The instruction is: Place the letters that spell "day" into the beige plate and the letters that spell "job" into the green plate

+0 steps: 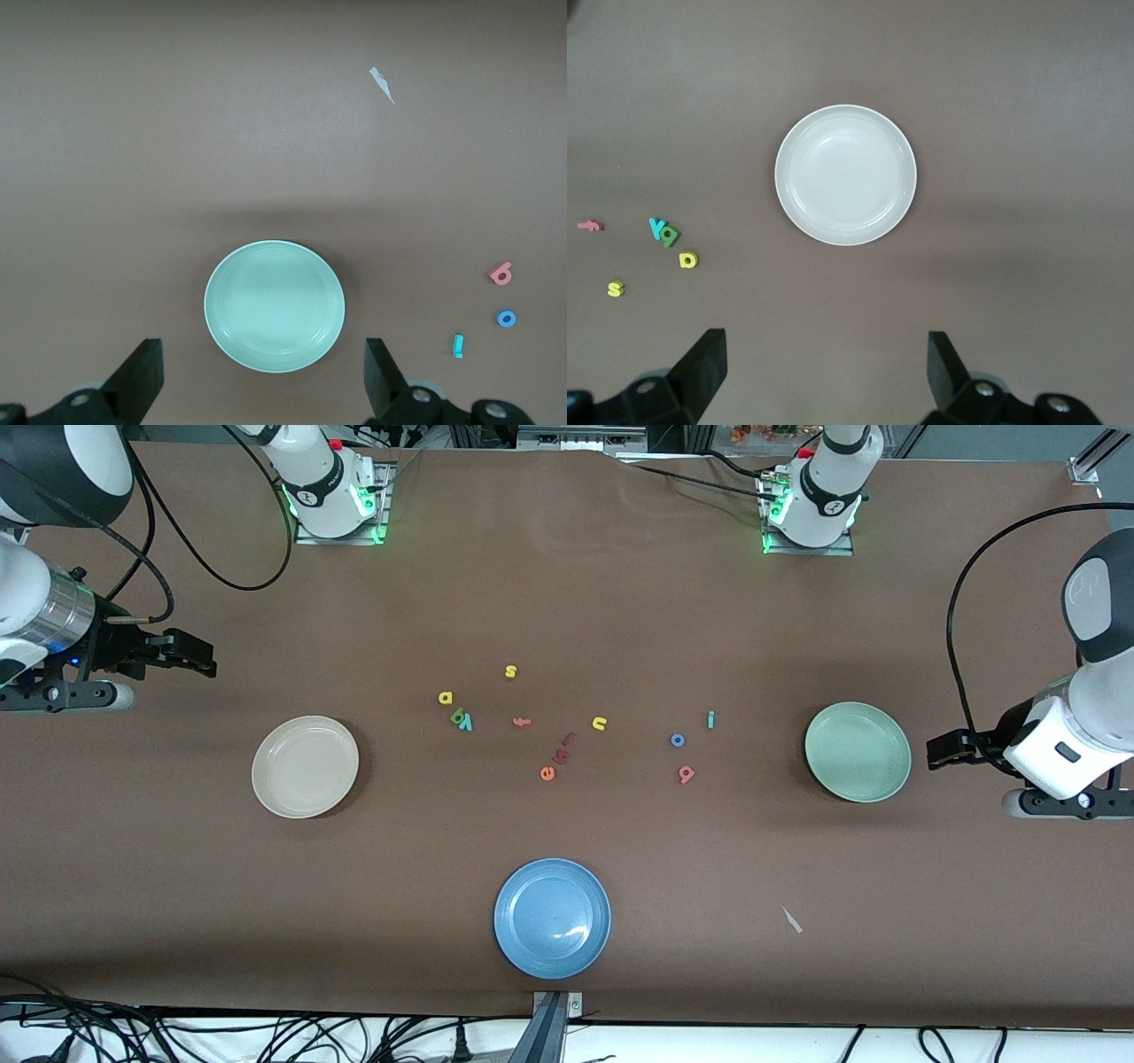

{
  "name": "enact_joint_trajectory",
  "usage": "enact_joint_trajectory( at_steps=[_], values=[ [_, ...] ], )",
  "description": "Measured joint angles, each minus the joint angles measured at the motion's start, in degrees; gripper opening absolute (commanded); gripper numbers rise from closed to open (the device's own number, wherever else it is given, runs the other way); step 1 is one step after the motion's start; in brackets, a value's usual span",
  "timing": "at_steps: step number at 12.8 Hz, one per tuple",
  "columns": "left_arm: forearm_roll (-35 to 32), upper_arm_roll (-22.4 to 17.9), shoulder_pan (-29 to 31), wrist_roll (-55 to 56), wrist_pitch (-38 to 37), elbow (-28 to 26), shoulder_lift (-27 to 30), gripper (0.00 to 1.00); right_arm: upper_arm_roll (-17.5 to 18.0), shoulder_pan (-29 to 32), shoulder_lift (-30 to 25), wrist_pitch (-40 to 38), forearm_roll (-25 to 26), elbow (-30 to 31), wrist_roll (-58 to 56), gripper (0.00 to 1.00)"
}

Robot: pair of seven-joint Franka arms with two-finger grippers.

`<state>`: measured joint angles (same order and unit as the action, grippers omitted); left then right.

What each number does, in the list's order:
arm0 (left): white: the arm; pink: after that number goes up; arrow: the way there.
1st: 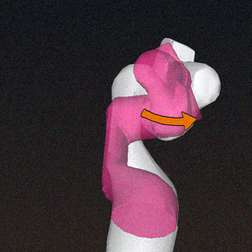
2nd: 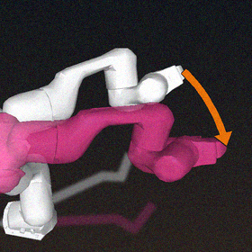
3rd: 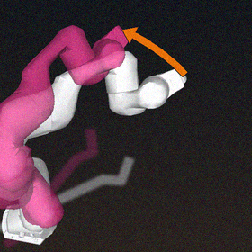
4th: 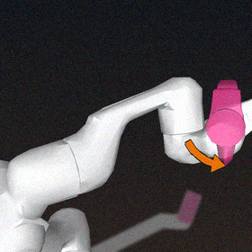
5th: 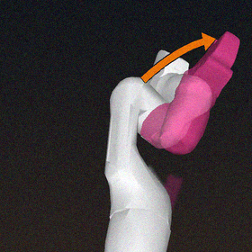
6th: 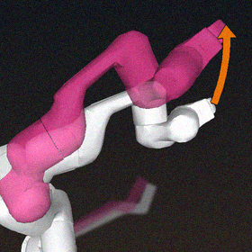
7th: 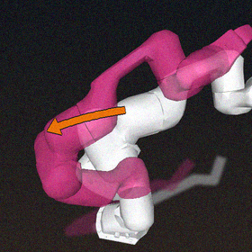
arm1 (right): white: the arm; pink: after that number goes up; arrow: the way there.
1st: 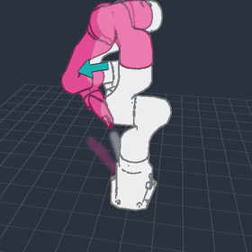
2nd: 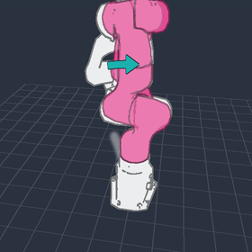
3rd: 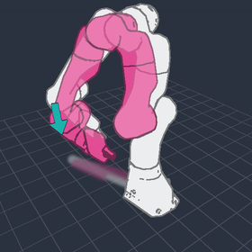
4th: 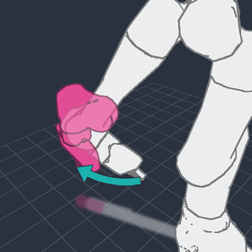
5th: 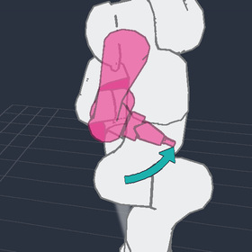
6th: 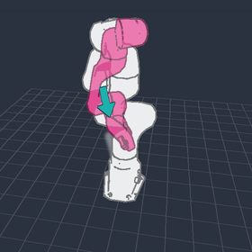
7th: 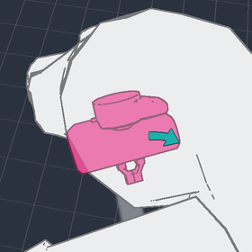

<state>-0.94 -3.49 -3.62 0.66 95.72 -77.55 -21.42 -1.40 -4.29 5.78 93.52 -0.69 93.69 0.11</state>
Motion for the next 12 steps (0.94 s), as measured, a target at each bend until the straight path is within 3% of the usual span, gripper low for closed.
enact_joint_trajectory(
  at_steps=[12],
  values=[
    [0.0, 0.0, -0.1, 0.0, 0.0, 0.0, 0.0, 0.99, -2.1, 0.0, 1.1, 1.5, 0.0, 0.0, -3.4, 1.0]
  ],
)
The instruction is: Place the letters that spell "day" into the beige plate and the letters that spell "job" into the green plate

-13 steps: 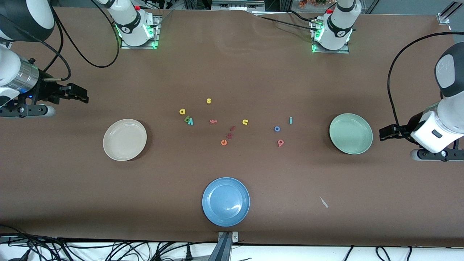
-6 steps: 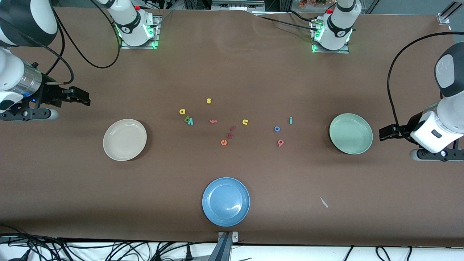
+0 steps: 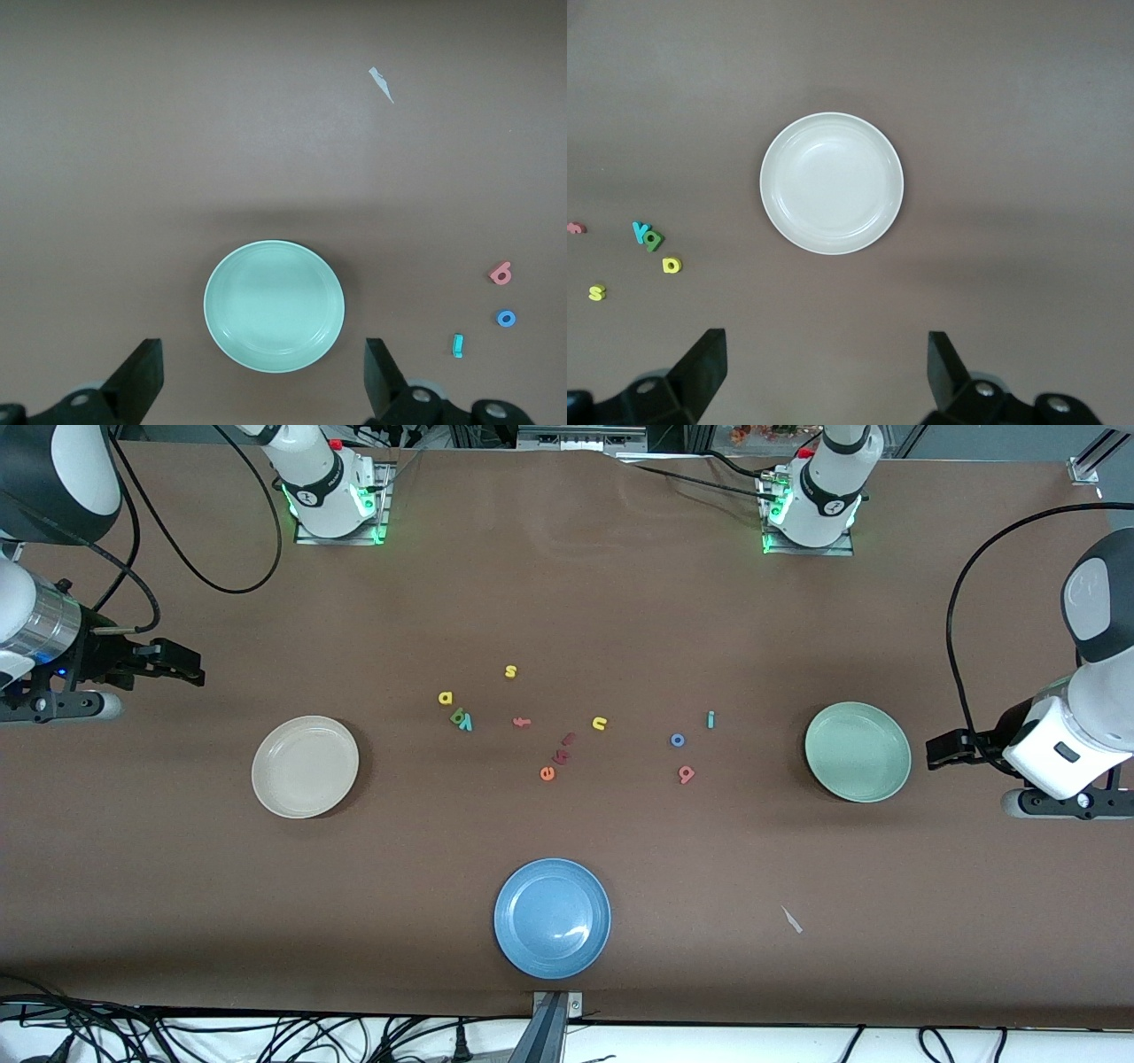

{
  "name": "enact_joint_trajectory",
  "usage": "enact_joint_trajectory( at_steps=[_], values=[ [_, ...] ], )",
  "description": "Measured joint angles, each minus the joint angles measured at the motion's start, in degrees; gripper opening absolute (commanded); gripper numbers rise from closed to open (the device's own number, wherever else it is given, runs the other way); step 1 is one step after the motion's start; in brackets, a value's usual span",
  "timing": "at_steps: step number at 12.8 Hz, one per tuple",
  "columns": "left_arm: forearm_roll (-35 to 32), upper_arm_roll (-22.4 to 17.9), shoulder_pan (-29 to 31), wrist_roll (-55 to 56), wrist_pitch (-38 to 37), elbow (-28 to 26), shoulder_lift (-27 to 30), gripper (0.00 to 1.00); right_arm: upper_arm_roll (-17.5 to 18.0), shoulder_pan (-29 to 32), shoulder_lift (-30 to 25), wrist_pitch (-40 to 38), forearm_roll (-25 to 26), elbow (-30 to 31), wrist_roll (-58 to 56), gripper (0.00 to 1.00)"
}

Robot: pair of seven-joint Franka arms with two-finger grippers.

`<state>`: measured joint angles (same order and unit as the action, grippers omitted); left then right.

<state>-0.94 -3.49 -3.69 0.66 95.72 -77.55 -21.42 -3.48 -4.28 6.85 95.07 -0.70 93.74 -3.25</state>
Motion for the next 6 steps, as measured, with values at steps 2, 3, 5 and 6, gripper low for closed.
enact_joint_trajectory(
  at_steps=[2, 3, 5, 6],
  values=[
    [0.0, 0.0, 0.0, 0.0, 0.0, 0.0, 0.0, 0.99, 0.0, 0.0, 0.0, 0.0, 0.0, 0.0, 0.0, 1.0],
    [0.0, 0.0, 0.0, 0.0, 0.0, 0.0, 0.0, 0.99, 0.0, 0.0, 0.0, 0.0, 0.0, 0.0, -0.1, 1.0],
    [0.0, -0.1, 0.1, 0.0, 0.0, 0.0, 0.0, 1.0, 0.3, -0.4, 0.0, 0.0, 0.0, 0.0, -0.1, 1.0],
    [0.0, 0.0, 0.1, 0.0, 0.0, 0.0, 0.0, 1.0, 0.2, -0.4, 0.0, 0.0, 0.0, 0.0, -0.1, 1.0]
  ],
)
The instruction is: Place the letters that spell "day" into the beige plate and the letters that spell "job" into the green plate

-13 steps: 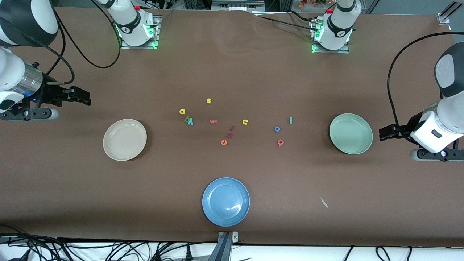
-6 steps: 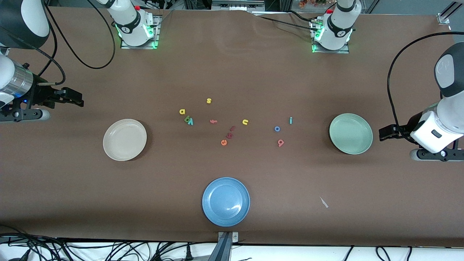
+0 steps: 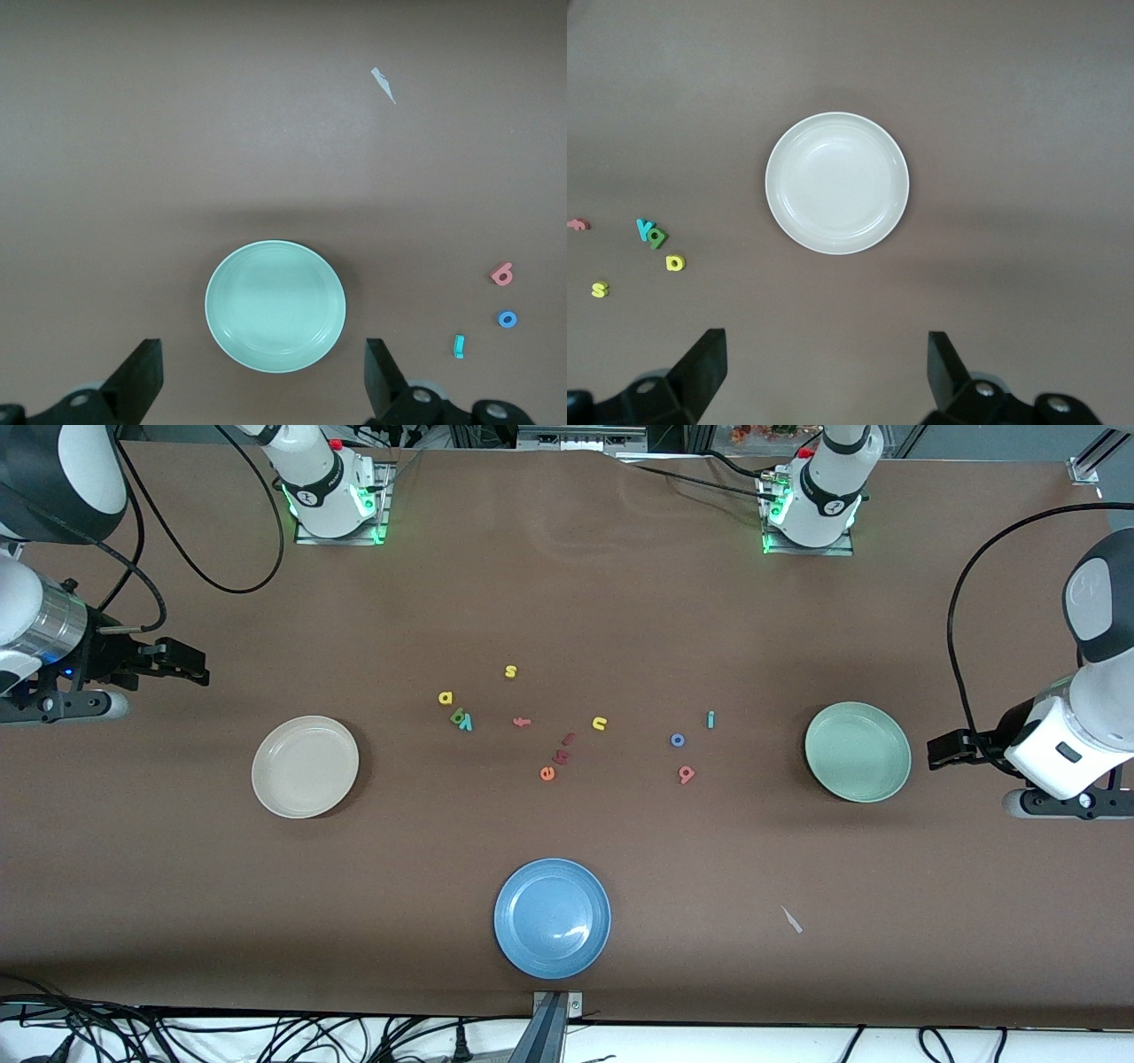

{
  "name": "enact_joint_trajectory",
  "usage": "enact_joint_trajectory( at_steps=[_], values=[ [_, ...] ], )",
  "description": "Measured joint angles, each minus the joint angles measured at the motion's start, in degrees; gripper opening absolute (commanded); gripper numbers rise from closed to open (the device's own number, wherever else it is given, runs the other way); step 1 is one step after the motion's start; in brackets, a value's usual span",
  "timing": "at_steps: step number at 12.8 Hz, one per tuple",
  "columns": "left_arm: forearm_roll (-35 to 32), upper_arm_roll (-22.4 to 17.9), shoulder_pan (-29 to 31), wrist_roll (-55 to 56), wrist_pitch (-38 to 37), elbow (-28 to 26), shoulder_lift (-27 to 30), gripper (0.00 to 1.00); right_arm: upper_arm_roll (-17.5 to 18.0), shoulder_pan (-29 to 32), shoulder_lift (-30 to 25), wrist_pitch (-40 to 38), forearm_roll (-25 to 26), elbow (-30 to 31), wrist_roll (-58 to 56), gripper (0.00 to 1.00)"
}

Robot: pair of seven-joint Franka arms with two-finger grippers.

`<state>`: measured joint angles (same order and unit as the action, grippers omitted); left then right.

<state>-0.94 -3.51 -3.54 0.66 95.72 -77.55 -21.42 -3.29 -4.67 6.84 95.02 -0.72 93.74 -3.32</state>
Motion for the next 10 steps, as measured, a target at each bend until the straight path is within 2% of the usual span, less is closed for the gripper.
enact_joint_trajectory(
  at_steps=[10],
  values=[
    [0.0, 2.5, -0.8, 0.0, -0.4, 0.0, 0.0, 1.0, -1.8, 0.1, -0.1, -0.4, -0.3, 0.0, -1.6, 1.0]
  ],
)
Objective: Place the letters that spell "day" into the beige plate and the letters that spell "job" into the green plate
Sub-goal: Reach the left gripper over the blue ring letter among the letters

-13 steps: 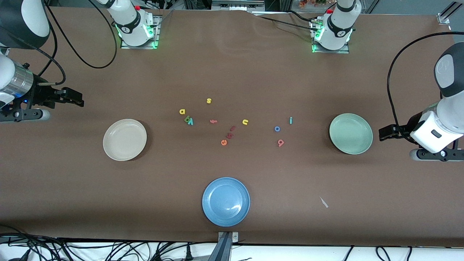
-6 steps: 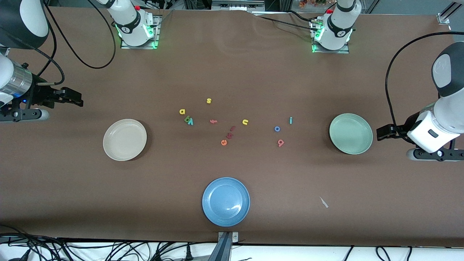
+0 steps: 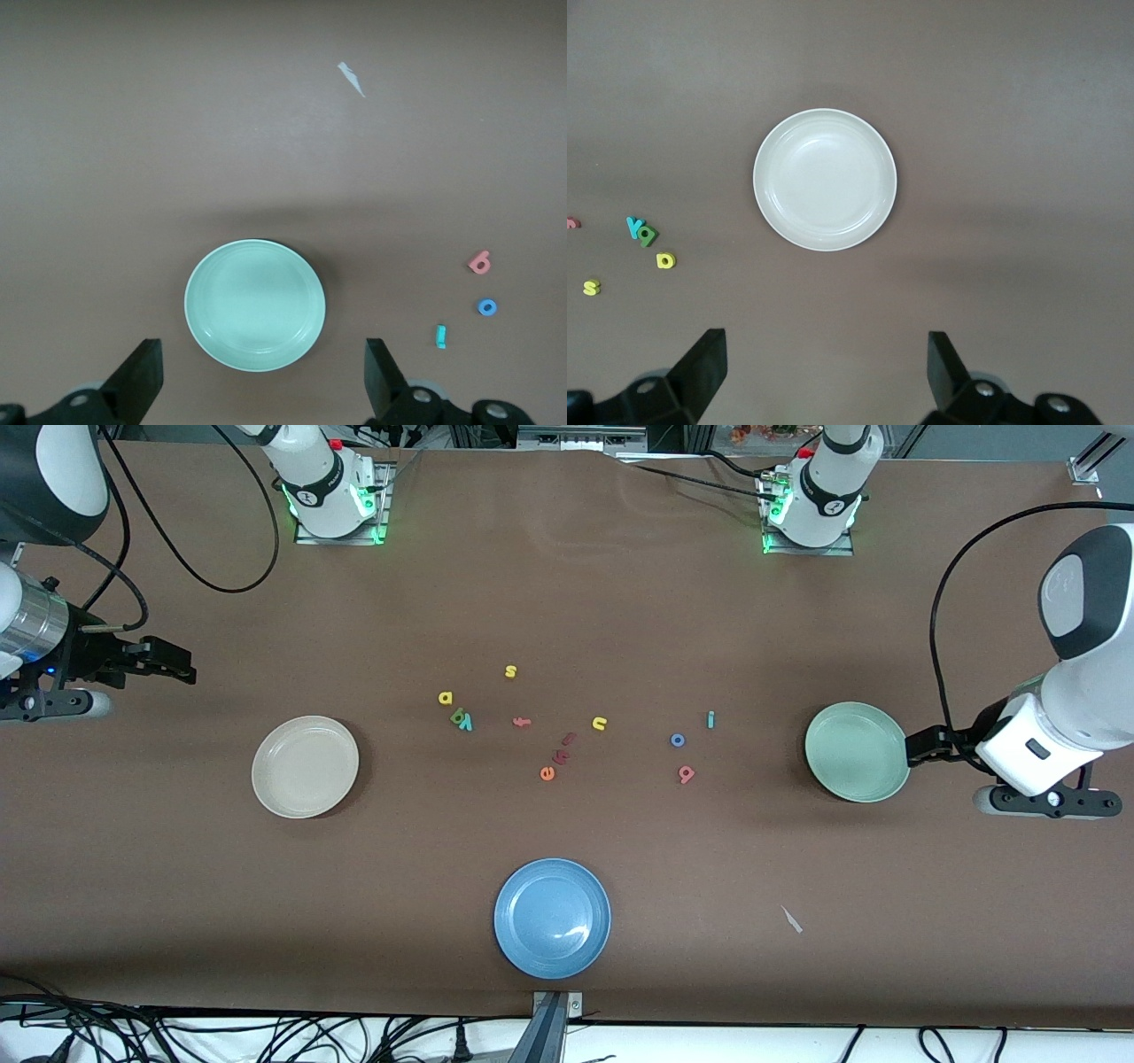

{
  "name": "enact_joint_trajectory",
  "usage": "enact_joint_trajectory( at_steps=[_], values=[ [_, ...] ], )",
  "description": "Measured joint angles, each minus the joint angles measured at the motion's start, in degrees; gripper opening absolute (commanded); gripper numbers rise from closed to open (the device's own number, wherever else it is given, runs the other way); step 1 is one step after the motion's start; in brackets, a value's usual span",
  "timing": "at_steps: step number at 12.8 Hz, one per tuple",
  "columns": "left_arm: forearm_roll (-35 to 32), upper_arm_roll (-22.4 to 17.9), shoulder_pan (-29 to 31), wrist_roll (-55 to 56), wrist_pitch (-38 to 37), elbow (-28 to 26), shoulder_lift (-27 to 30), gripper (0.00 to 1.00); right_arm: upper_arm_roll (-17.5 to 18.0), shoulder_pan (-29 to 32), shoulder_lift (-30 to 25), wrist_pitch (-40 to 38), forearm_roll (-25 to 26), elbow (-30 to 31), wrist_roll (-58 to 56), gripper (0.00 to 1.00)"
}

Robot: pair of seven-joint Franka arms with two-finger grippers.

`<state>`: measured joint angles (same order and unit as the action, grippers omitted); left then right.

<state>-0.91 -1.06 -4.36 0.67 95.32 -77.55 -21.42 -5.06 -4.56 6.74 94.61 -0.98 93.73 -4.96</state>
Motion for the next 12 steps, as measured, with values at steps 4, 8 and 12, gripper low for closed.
enact_joint_trajectory(
  at_steps=[4, 8, 12],
  values=[
    [0.1, 3.5, -0.2, 0.5, -0.6, 0.0, 0.0, 1.0, 0.0, 0.0, 0.0, -0.1, -0.1, 0.0, -0.2, 1.0],
    [4.2, 7.4, -0.5, 6.2, -1.1, -1.4, 0.0, 1.0, -0.1, 0.0, 0.1, -0.1, -0.4, 0.1, -0.2, 1.0],
    [5.6, 11.1, -1.3, 15.8, -0.6, -4.5, -0.7, 1.0, -0.1, 0.0, 0.6, -0.1, -0.5, 0.5, -0.3, 1.0]
  ],
)
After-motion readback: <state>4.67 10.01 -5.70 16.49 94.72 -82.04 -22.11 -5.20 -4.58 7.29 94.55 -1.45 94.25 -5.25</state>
